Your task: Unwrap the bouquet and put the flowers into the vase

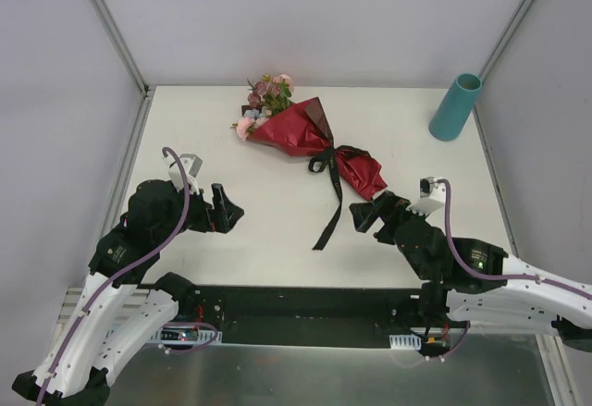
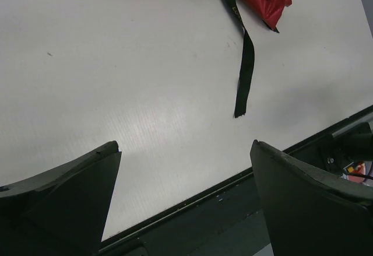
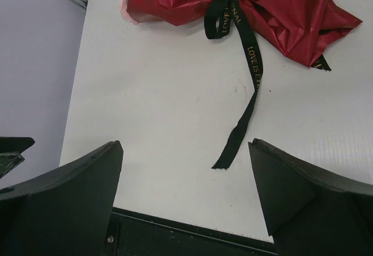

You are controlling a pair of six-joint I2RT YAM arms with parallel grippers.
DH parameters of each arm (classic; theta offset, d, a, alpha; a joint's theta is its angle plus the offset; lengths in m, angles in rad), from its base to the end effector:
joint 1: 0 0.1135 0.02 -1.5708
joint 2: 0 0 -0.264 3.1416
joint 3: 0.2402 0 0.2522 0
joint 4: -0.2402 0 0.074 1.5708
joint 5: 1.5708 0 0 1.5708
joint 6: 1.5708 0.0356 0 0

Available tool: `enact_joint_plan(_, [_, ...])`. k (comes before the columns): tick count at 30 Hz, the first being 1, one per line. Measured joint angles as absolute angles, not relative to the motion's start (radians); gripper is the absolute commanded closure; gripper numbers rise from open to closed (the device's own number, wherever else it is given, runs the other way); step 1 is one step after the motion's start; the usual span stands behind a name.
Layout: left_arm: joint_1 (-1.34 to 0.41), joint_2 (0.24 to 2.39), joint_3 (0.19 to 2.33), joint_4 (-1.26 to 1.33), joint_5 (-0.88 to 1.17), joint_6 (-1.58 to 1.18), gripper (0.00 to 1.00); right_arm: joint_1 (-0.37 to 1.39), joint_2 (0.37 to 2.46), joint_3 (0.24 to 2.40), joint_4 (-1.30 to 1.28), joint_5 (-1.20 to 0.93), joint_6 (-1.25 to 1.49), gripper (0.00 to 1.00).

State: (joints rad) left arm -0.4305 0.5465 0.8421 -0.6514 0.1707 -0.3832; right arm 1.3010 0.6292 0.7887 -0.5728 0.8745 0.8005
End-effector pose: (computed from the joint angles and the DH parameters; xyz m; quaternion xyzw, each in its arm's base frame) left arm 0.1007 -0.0529 0.3415 0.0680 0.8167 -0.2893 0.4946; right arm 0.0603 0.1157 0.3281 0.0366 0.7921 0.2539 0.5539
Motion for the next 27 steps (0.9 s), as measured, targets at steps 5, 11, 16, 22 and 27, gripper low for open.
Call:
enact_joint_plan(5, [-0.430,0.546,0.842,-0.651,0.170,-0.383,0.01,1.301,0.630,0.789,-0.573,0.876,0.804,0.01])
enact_joint_plan(11, [-0.430,0.546,0.841,-0.651,0.164,-0.383,0.02,1.301,0.653,0.789,-0.572,0.894,0.805,0.01])
enact_joint_plan(16, [-0.430,0.546,0.836,-0.652,0.128,-0.383,0.08,1.301,0.709,0.782,-0.556,0.964,0.795,0.04])
enact_joint_plan(22, [-0.430,0.547,0.834,-0.652,0.111,-0.382,0.07,1.262,0.907,0.751,-0.548,1.052,0.807,0.26])
enact_joint_plan(27, [-0.430,0.547,0.834,-0.652,0.098,-0.382,0.07,1.112,1.078,0.721,-0.426,0.926,0.793,0.36])
